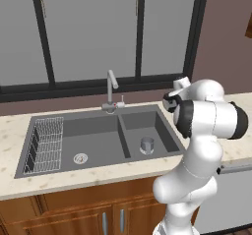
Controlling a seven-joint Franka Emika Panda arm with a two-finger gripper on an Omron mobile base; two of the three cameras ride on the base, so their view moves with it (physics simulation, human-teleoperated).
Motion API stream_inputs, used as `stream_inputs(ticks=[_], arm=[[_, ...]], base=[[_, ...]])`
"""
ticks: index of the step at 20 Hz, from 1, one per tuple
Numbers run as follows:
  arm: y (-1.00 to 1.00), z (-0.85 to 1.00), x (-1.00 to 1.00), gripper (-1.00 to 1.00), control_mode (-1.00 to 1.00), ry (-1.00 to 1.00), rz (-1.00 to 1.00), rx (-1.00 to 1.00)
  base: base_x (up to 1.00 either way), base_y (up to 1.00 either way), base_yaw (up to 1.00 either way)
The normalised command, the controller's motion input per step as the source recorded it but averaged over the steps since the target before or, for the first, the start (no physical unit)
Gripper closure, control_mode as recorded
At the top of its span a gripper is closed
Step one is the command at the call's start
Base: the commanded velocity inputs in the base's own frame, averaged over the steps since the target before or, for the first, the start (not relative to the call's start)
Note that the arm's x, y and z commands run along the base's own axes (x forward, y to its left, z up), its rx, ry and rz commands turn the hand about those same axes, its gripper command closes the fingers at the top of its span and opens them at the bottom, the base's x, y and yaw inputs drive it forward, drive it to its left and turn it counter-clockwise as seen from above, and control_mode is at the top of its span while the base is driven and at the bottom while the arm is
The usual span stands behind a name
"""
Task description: Move any existing items from the left basin to the right basin for drying. Then move the cup from the counter to the left basin of the sink for washing.
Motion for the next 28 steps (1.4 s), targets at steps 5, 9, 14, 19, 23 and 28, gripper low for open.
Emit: stream_inputs(ticks=[5,9,14,19,23,28], arm=[[0.00,0.00,0.08,-1.00,-1.00,0.00,0.01,-0.01],[-0.06,-0.02,0.05,-1.00,-1.00,0.00,0.02,0.00],[-0.04,-0.06,0.12,-1.00,-1.00,0.00,0.02,0.00],[-0.06,-0.06,0.13,-1.00,-1.00,0.00,0.02,0.00],[-0.05,-0.10,0.12,-1.00,-1.00,0.00,0.02,0.00],[-0.08,-0.14,0.07,-1.00,-1.00,0.00,0.02,0.00]], base=[[0.00,0.00,0.00],[0.00,0.00,0.00],[0.00,0.00,0.00],[0.00,0.00,0.00],[0.00,0.00,0.00],[0.00,0.00,0.00]])
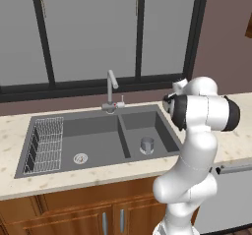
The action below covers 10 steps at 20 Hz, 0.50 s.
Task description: Move any existing items from the left basin to the right basin for drying. Then move the cup from the counter to the left basin of the sink for washing.
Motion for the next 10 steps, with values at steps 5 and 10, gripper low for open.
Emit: stream_inputs(ticks=[5,10], arm=[[-0.05,-0.17,0.00,-1.00,-1.00,0.00,0.02,0.00],[0.00,-0.11,0.00,1.00,-1.00,0.00,0.00,0.00]], base=[[0.00,0.00,0.00],[0.00,0.00,0.00]])
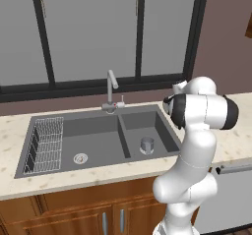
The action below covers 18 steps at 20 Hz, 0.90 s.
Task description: Move any existing items from the left basin to the right basin for drying. Then move the cup from the counter to the left basin of the sink for washing.
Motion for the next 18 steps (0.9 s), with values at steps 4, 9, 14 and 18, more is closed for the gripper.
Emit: stream_inputs(ticks=[4,9,14,18], arm=[[0.00,-0.04,0.00,1.00,-1.00,0.00,0.00,0.00],[0.00,0.00,-0.03,1.00,-1.00,0.00,0.00,0.00],[0.07,0.32,-0.25,1.00,-1.00,-0.02,0.00,0.00],[0.26,0.54,-0.48,1.00,-1.00,-0.04,0.00,0.01]], base=[[0.00,0.00,0.00],[0.00,0.00,0.00],[0.00,0.00,0.00],[0.00,0.00,0.00]])
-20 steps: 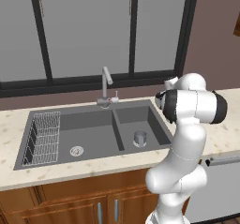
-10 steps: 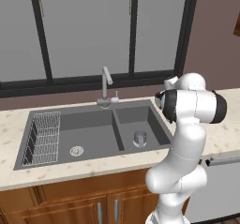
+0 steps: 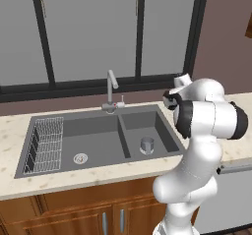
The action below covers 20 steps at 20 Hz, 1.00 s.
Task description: Move any existing items from the left basin to the right basin for drying. Then move the cup from the counter to the left basin of the sink for washing.
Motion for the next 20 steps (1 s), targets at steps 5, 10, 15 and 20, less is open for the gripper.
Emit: stream_inputs(ticks=[5,10,15,20], arm=[[0.76,0.53,-0.60,1.00,-1.00,-0.01,0.09,0.02],[0.97,0.51,-0.51,1.00,-1.00,0.00,0.23,0.03],[1.00,0.44,-0.41,1.00,-1.00,0.00,0.33,0.03],[1.00,0.49,-0.34,1.00,-1.00,0.00,0.39,0.04]], base=[[0.00,0.00,0.00],[0.00,0.00,0.00],[0.00,0.00,0.00],[0.00,0.00,0.00]])
